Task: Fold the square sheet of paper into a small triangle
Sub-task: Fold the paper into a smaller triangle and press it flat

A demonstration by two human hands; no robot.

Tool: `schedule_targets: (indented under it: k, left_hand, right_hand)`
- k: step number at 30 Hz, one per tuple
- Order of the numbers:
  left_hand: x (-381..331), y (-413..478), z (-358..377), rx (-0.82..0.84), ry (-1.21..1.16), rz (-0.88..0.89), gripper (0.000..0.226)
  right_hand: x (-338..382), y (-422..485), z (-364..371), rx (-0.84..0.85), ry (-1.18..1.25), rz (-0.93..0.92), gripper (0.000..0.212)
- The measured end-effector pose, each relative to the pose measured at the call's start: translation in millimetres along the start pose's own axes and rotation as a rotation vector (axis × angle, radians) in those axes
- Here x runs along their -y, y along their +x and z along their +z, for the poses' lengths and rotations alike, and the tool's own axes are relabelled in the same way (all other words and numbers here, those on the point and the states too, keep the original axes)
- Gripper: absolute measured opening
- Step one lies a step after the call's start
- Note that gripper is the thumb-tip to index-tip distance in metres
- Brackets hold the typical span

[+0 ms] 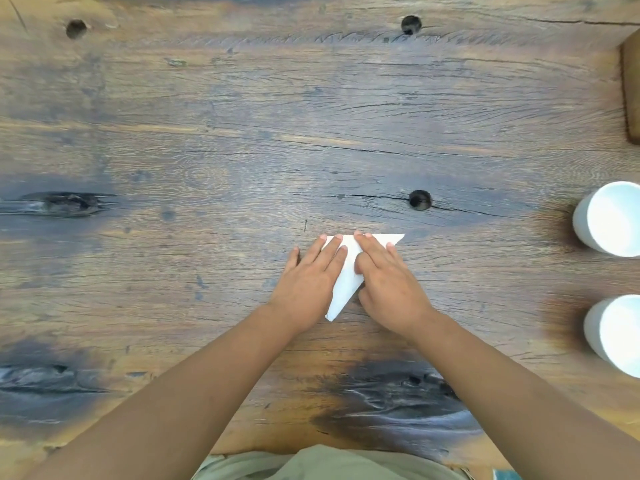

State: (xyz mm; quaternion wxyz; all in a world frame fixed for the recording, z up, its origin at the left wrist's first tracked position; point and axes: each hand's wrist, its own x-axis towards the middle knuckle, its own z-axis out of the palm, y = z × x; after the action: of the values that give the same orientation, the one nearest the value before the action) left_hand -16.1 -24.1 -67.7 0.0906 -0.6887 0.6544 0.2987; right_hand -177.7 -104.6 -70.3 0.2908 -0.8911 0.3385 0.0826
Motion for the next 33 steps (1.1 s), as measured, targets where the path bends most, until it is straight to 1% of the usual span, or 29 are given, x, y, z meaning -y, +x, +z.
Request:
schedule_targets:
  k: [2,7,13,16,19,23,25,30,33]
  left_hand:
    - [-0.9,-0.5,-0.7,0.008,0.007,0.004,0.077]
    - [-1.6,-1.2,0.5,0.005,0.005,-0.004,0.079]
    - [-1.9,-1.0,-1.3,-0.003,-0.032,-0.019,0.077]
    - [-1.9,-0.8,-0.5,-0.009,-0.044,-0.021,0.080]
    - [-2.5,-1.0,0.5,-0.013,-0.043,-0.028,0.082]
    - [-2.2,-1.0,0.5,-0.020,-0.065,-0.032,0.084]
    - [-1.8,-0.5,0.3,-0.022,-0.067,-0.024,0.085]
    - [-0.3,-1.8,2.4,-0.027,-0.094,-0.029,0.081]
    - [-0.9,-1.4,3.7,-0.030,-0.104,-0.030,0.086]
  right_hand:
    - [-11.3,-5.9,-1.9,-0.002,-0.033,0.023,0.021]
    - [-35.1,-19.0,-11.5,-0.024,-0.068,0.085,0.027]
    - [-39.0,-23.1,-20.8,-0.023,-0.062,0.144,0.023]
    - [-28.6,-18.0,-21.8,-0.107,-0.024,0.162,0.035]
    - [-13.1,-12.0,-19.9,-0.148,0.015,0.100,0.044]
    - [5.2,-5.6,-7.2,-0.058,0.030,0.006,0.069]
    - [11.8,-2.0,-0.4,-0.023,0.028,-0.021,0.077]
    - [20.8,5.3,8.3,-0.027,0.034,0.004,0.078]
    - [17.7,3.9,10.9,-0.021,0.007,0.003,0.079]
